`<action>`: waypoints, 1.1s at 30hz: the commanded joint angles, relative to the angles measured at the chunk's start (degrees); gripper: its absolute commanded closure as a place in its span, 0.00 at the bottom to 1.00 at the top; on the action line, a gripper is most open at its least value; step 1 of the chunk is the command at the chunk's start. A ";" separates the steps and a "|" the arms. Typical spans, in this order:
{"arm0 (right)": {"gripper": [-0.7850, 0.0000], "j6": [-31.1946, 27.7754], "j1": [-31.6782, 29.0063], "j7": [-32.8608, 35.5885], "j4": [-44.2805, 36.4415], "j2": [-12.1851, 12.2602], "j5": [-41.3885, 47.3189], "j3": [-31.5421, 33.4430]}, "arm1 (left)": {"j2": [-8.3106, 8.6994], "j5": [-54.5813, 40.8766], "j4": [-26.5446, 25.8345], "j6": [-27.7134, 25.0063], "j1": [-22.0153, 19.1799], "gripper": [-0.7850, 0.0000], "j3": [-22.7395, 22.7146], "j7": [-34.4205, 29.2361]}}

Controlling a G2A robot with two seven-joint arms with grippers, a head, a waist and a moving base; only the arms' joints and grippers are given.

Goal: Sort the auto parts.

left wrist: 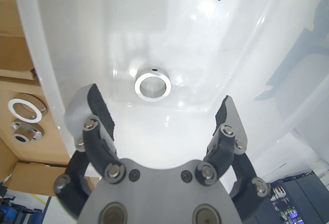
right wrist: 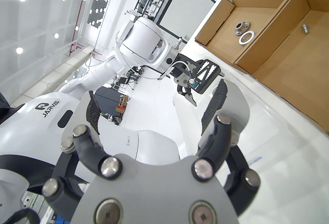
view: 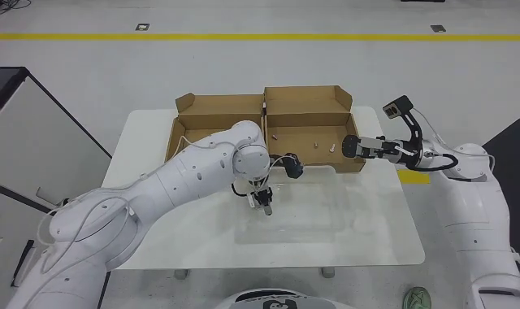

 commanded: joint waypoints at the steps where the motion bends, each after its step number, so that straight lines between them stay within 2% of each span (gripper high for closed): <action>1: 0.00 0.00 0.00 0.00 0.00 0.00 0.00 0.00 | 0.16 0.26 -0.66 0.05 0.35 0.00 -0.05 -0.57; 8: 0.00 0.00 0.00 0.00 0.00 0.00 0.00 0.00 | 0.34 1.35 -1.16 0.38 1.22 0.00 -0.24 -1.12; 12: 0.00 0.00 0.00 0.00 0.00 0.00 0.00 0.00 | 0.13 1.99 -0.94 0.46 1.50 0.25 -0.12 -1.67; 19: 0.00 0.00 0.00 0.00 0.00 0.00 0.00 0.00 | -0.42 3.97 -0.34 1.63 1.81 0.44 0.22 -1.90; 24: 0.00 0.00 0.00 0.00 0.00 0.00 0.00 0.00 | -0.81 5.71 -0.16 2.71 1.95 0.50 0.27 -1.95; 33: 0.00 0.00 0.00 0.00 0.00 0.00 0.00 0.00 | -1.13 8.42 -0.44 4.74 2.40 0.52 0.12 -2.87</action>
